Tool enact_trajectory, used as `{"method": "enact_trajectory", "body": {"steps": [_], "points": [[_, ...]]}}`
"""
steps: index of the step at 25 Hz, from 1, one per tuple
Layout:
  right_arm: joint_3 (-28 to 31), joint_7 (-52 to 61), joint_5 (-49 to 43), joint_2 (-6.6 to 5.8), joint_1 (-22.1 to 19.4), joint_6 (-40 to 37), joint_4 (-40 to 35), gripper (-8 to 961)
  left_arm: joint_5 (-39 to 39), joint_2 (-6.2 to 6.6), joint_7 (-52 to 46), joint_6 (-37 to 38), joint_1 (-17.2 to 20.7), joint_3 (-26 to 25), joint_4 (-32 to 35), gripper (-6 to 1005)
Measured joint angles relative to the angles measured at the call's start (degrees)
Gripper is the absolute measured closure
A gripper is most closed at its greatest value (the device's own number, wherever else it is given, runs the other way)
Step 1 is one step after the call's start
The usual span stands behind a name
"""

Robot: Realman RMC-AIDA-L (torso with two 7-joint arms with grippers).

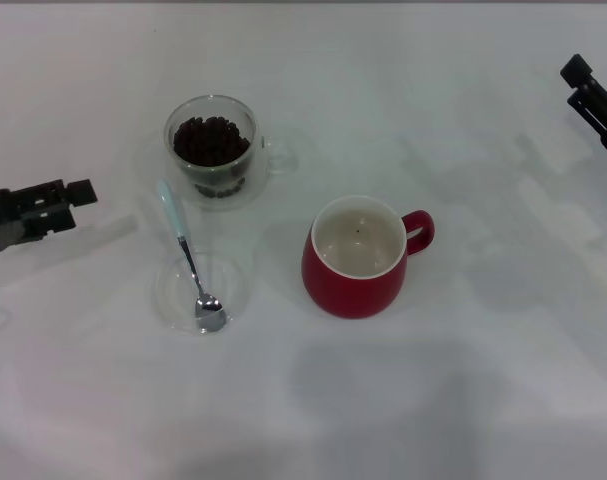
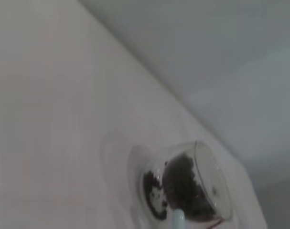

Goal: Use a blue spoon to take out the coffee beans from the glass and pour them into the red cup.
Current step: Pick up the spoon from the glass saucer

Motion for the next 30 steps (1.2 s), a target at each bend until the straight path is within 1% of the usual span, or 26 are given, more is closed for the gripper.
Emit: {"method": "enact_trajectory", "body": {"steps": [5,12,16,20,22,24,26,27,29,30], "points": [[0.43,-0.38,0.46,-0.12,-1.22,-0.29,0.47,89,4.02,0.25,-5.3,-2.3,-2.71,0.0,-0.1,122],[2.08,-3.54,0.9,0.0,-2.43,-0.38,0.66,89,5.38,-0.23,-12.07,-6.22,-3.5,0.0,-0.38,123],[3.04,-4.08,0.93,0.01,-2.63,-0.47,0.65,89,5.53,-1.22,-14.52,-7.16,-3.71,0.0,-0.19,123],[3.45,-4.65,1.64,-0.18,-2.84,-0.57,0.74,89,4.91,-2.05,-14.83,-7.36,-4.13,0.0,-0.18,122],[3.48,-4.92,2.05,-0.28,-2.85,-0.6,0.78,89,4.07,-2.82,-14.09,-9.03,-4.54,0.0,-0.19,122],[3.48,-5.58,2.33,-0.36,-2.88,-0.63,0.81,89,4.04,-3.01,-13.77,-9.84,-4.69,0.01,-0.12,125],[3.64,-6.06,2.88,-0.26,-2.98,-0.68,0.82,90,4.06,-3.44,-13.42,-10.84,-4.98,0.0,-0.07,130],[3.81,-6.13,3.19,-0.16,-3.04,-0.7,0.81,90,4.06,-3.44,-13.42,-10.84,-4.98,0.0,-0.07,133],[4.07,-6.19,3.47,-0.05,-3.12,-0.75,0.81,90,4.17,-4.68,-12.89,-11.51,-5.5,0.01,0.03,138],[4.08,-6.2,3.49,-0.05,-3.16,-0.75,0.82,90,4.04,-4.94,-12.71,-11.55,-5.56,0.0,0.04,141]]}}
